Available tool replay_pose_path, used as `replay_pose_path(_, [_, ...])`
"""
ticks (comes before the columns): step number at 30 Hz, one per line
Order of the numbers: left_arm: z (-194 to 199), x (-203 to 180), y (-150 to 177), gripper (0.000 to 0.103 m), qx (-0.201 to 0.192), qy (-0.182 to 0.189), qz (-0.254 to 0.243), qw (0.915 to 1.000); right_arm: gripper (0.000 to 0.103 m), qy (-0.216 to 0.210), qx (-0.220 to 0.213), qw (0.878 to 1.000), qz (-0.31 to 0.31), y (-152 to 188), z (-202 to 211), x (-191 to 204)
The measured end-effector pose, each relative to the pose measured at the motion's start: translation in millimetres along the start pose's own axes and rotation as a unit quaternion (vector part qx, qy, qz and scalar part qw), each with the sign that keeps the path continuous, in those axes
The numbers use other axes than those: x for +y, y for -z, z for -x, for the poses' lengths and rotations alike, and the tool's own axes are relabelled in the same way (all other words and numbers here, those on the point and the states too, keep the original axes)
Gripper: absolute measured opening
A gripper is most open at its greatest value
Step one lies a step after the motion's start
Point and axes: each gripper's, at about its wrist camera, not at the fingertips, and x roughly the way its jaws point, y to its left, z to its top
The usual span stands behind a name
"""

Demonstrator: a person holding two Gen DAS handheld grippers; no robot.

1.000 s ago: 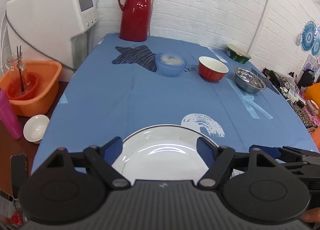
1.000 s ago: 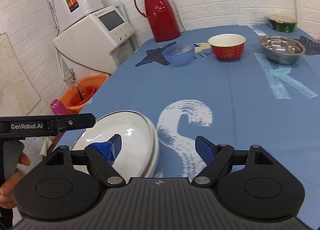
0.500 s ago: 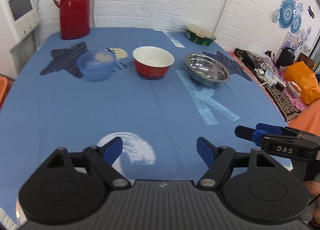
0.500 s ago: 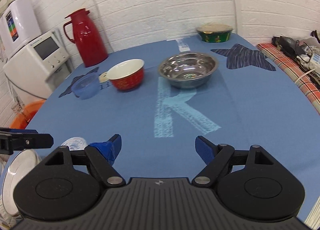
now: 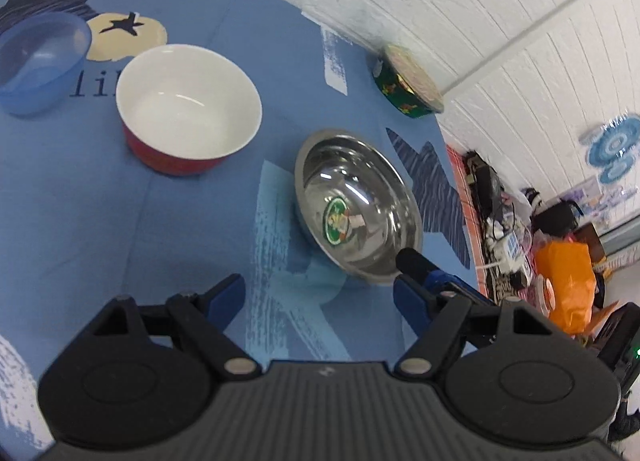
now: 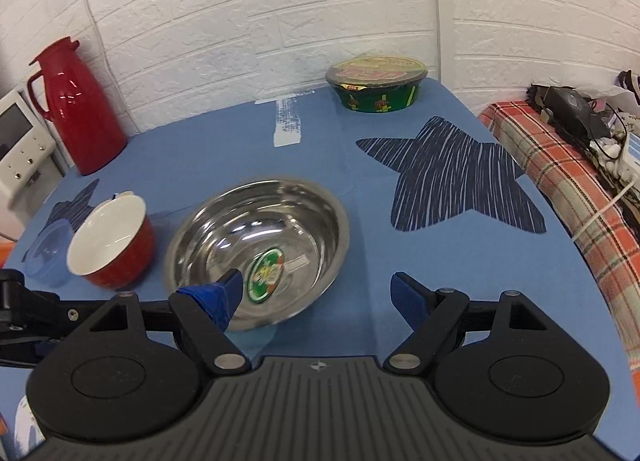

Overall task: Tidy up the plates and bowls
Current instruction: 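Move both grippers to the steel bowl and grip its rim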

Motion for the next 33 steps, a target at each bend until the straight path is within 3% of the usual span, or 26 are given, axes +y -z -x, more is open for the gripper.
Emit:
replay_pose_path(6, [-35, -4, -9, 0.076, -0.029, -0.044, 0.042, 0.9977, 0.068, 0.023, 0.018, 0.998, 0.050, -21, -46, 3])
replay_pose_path(11, [-55, -6, -11, 0.072, -0.043, -0.086, 0.052, 0.9940, 0.067, 0.040, 0.041, 0.989, 0.135, -20, -77, 19])
replay_pose_path(15, [-58, -7, -11, 0.072, -0.058, -0.102, 0.039, 0.9923, 0.062, 0.011, 0.046, 0.992, 0.121, -20, -80, 13])
replay_pose_path(16, [-59, -7, -11, 0.070, -0.058, -0.103, 0.035, 0.9924, 0.060, -0.001, 0.048, 0.993, 0.110, -20, -80, 10])
replay_pose_path(17, [-60, -8, -12, 0.056, -0.055, -0.096, 0.031, 0.9934, 0.059, -0.008, 0.050, 0.993, 0.105, -19, -78, 9])
replay_pose_path(18, [-61, -9, -12, 0.049, -0.046, -0.094, 0.023, 0.9942, 0.055, -0.012, 0.052, 0.993, 0.107, -17, -75, 10])
replay_pose_path(19, [-63, -12, -12, 0.028, -0.039, -0.096, 0.010, 0.9946, 0.048, -0.019, 0.055, 0.992, 0.112, -15, -71, 13])
replay_pose_path(20, [-64, -13, -12, 0.016, -0.029, -0.087, 0.001, 0.9958, 0.044, -0.027, 0.058, 0.992, 0.112, -13, -67, 15])
replay_pose_path(22, [-60, -12, -8, 0.000, -0.014, -0.060, 0.000, 0.9981, 0.040, -0.046, 0.070, 0.991, 0.105, -8, -58, 18])
replay_pose_path(27, [-34, -12, 13, 0.000, 0.008, -0.057, -0.036, 0.9977, 0.038, -0.067, 0.085, 0.991, 0.079, 14, -26, 25])
replay_pose_path(33, [35, -4, 61, 0.000, 0.029, -0.047, -0.080, 0.9952, 0.041, -0.079, 0.077, 0.989, 0.102, 61, 44, 61])
